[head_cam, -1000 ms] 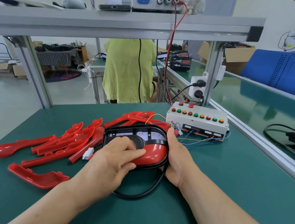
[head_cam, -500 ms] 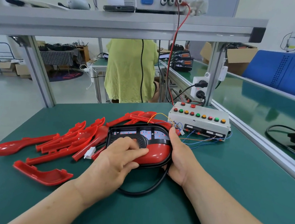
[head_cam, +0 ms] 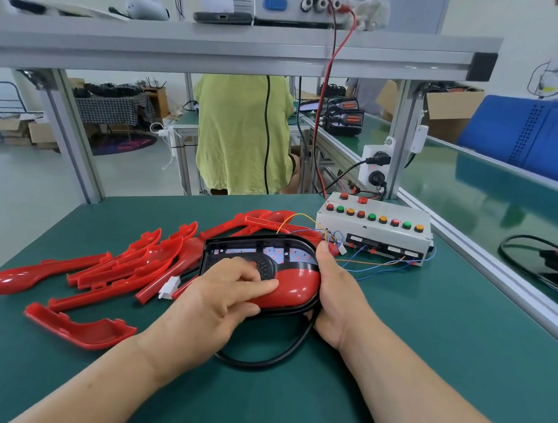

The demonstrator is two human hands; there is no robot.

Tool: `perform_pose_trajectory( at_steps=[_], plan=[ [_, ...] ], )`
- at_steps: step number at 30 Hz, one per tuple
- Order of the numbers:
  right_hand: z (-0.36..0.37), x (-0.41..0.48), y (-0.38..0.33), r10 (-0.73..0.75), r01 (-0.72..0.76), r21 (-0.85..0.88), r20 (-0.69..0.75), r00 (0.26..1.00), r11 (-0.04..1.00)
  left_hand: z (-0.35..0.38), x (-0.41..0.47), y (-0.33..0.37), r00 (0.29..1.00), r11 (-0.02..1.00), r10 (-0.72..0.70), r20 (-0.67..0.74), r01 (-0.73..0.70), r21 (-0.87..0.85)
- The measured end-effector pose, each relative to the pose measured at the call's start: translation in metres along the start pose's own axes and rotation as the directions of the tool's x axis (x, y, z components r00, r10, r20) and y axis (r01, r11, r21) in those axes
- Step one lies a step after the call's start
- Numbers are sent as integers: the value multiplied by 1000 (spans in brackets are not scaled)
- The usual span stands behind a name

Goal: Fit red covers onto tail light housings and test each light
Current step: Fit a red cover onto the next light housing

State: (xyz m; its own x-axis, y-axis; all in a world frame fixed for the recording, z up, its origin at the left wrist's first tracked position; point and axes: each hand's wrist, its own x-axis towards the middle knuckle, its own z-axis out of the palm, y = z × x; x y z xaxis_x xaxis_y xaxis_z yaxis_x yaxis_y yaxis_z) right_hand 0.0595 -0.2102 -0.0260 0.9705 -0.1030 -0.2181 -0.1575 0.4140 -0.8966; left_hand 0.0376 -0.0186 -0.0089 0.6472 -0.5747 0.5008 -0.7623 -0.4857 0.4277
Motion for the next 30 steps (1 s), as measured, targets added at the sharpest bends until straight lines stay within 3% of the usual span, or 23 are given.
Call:
perform_pose_trajectory(
  at_steps=[11, 30],
  plan=[
    [1, 0, 0, -4, 4, -11, -4, 1000, 1000, -8, -1, 4, 1000, 996, 10, 28, -13, 84],
    [-1, 2, 2, -16, 16, 23, 20, 1000, 1000, -5, 0, 7, 1000, 998, -11, 29, 9, 65]
  ],
)
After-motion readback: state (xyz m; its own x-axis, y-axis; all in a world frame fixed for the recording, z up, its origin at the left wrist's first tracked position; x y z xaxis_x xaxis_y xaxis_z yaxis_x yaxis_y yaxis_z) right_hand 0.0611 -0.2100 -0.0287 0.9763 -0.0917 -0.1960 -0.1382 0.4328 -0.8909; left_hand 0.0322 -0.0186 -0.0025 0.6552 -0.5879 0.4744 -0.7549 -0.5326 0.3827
